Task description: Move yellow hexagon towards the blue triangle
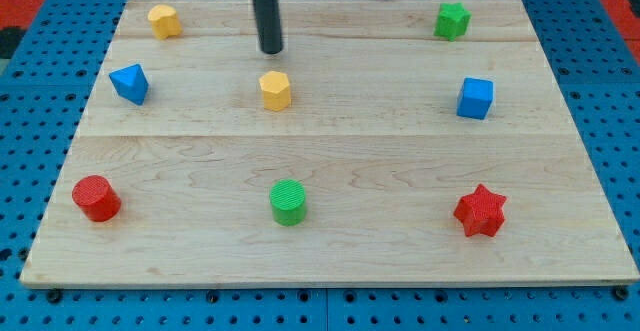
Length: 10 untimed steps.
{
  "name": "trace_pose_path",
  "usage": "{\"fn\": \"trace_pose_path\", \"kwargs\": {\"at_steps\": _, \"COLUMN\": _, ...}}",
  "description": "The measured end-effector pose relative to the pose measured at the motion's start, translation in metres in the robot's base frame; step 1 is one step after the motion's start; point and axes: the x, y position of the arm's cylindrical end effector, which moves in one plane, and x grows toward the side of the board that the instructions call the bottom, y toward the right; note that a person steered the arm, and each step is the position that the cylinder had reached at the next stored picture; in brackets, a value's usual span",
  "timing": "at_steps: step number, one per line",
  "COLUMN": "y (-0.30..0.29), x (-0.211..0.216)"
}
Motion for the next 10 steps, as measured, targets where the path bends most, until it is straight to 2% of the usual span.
{"fn": "trace_pose_path", "kwargs": {"at_steps": 2, "y": 0.01, "x": 0.078}}
{"fn": "trace_pose_path", "kwargs": {"at_steps": 3, "y": 0.01, "x": 0.08}}
{"fn": "trace_pose_path", "kwargs": {"at_steps": 4, "y": 0.041, "x": 0.098}}
{"fn": "trace_pose_path", "kwargs": {"at_steps": 5, "y": 0.027, "x": 0.117}}
{"fn": "trace_pose_path", "kwargs": {"at_steps": 6, "y": 0.008, "x": 0.099}}
{"fn": "trace_pose_path", "kwargs": {"at_steps": 8, "y": -0.007, "x": 0.097}}
{"fn": "trace_pose_path", "kwargs": {"at_steps": 9, "y": 0.012, "x": 0.107}}
{"fn": "trace_pose_path", "kwargs": {"at_steps": 10, "y": 0.108, "x": 0.174}}
